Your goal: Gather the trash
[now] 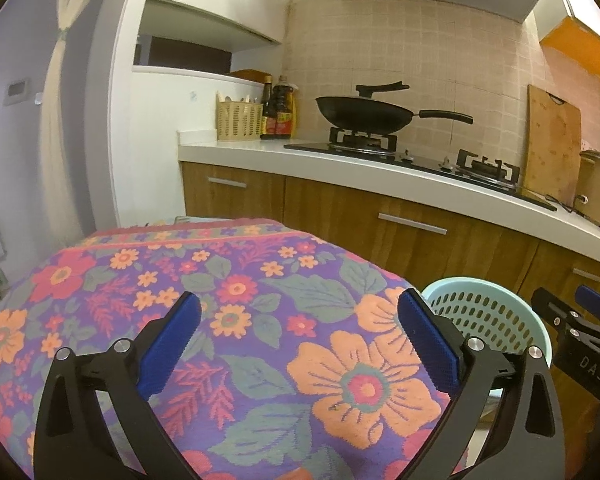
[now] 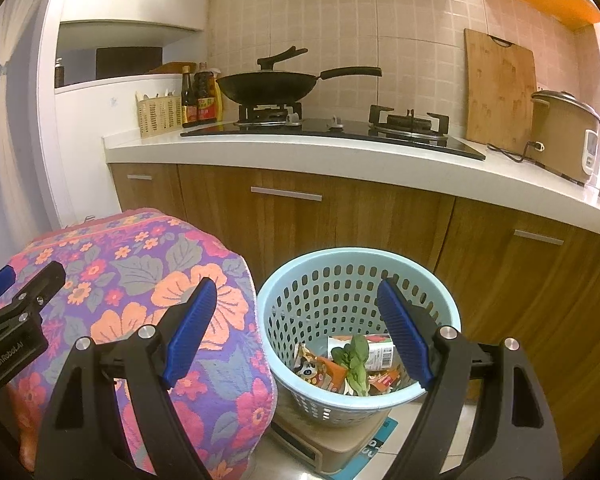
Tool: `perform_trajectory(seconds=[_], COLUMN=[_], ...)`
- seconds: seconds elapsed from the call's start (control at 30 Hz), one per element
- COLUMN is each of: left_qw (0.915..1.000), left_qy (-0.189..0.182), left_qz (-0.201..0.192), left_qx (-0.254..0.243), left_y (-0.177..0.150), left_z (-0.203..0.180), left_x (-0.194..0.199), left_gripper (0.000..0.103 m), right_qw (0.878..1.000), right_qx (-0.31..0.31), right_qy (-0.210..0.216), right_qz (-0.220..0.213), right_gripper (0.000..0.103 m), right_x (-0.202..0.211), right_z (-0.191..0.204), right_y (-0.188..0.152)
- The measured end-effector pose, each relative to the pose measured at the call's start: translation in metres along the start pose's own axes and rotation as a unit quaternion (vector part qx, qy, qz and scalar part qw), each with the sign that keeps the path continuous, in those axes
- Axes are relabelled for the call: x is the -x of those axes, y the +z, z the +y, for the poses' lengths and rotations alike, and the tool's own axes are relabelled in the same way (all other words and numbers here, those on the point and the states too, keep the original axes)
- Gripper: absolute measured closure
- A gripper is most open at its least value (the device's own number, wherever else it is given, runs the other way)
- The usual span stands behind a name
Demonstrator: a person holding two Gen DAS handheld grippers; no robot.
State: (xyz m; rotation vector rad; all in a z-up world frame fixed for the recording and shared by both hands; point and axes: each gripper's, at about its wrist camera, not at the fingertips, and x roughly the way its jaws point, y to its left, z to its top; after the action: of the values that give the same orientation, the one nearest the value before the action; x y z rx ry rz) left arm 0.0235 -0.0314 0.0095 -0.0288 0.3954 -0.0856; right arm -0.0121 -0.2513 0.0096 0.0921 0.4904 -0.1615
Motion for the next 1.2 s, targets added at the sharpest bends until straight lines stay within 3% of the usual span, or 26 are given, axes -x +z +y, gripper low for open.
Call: perform_trajectory(seconds=[1.2], left_qw=[0.9999], left_qy=[0.009], left_qz=[0.004], left_qx=[-0.009], left_y=[0.0013], left_z=[-0.0008], left_x=[-0.0008], left_gripper=[0.007], right_qw=[1.0], right_qx=[0.002], right_qy=[0.005], right_qz=[-0.005], right_gripper=[0.025], right_x=[0.0008], right_z=[-0.0016], right_y=[0.0044])
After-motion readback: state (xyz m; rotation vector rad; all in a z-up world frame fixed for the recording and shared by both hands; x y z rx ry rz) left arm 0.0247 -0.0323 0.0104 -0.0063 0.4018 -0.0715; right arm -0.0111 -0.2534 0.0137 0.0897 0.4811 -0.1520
